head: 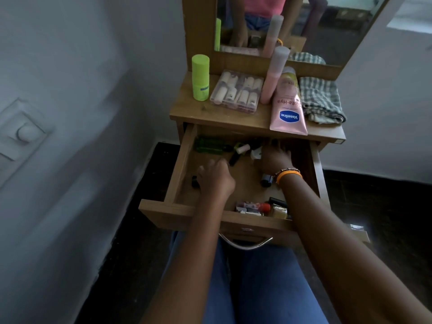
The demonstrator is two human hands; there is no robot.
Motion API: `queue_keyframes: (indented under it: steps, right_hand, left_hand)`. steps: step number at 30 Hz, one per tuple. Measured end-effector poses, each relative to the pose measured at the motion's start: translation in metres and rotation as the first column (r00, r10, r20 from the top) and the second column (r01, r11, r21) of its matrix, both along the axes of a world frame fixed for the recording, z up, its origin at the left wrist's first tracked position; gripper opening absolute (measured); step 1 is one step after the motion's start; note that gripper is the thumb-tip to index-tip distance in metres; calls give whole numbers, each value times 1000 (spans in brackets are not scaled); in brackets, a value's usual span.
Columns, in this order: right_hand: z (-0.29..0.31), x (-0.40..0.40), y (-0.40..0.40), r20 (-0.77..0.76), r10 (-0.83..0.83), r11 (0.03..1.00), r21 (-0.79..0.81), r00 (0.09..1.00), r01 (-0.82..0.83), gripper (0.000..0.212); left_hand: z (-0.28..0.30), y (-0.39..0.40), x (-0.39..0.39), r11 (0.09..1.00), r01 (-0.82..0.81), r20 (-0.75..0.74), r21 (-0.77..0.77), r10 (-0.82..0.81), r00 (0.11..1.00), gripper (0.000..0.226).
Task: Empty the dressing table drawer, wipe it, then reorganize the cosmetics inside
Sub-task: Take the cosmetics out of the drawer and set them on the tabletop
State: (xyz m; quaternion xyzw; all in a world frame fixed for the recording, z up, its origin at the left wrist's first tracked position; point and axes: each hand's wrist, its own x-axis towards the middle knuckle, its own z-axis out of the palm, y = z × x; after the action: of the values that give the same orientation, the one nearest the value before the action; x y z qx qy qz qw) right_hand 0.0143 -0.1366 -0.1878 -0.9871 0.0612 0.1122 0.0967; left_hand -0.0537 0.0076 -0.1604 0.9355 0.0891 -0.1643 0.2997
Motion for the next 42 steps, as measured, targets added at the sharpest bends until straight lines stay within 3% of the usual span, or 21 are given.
queue_keyframes:
  steps: [5,10,14,21,24,26,31,34,38,40,42]
  right_hand:
    - [7,-11,2,98,10,1000,9,995,-11,76]
    - [24,-27,5,86,63,998,19,994,-65,47]
    - [27,-35,4,9,76,997,29,997,-76,50]
    - [36,-44,3,27,150,987,53,988,-151,54]
    - [56,-48,8,126,149,970,174,981,-169,52]
    - [74,-45,16,269,147,946,243,952,-215,48]
    - [114,-8,47,590,130,935,194,797,-296,50]
    - [119,26,58,567,140,958,131,812,-256,51]
    - [115,45,64,539,180,976,10,823,-220,35]
    - [110,36,65,612,231,969,-71,757,-238,27]
    - [103,13,63,678,272,942,-43,683,-332,19]
  left_hand:
    - [-2,0,2,1000,27,-9,-1,-27,1000,51]
    - [-6,-1,3,999,30,-2,12,-30,1000,52]
    - [-8,-2,3,1000,29,27,8,-29,999,54]
    - [-5,-2,0,999,25,90,-44,-21,996,52]
    - [-6,-1,1,995,-17,154,-101,32,988,44]
    - [-5,0,1,987,-44,189,-153,73,979,36]
    - [-4,0,-1,977,-53,237,-206,103,966,40]
    - [-6,0,1,980,-51,229,-194,96,969,42]
    - [-7,0,2,979,-53,212,-196,94,973,42]
    - [-7,1,2,981,-48,216,-188,89,972,41]
    - [-9,2,3,980,-54,228,-190,97,969,39]
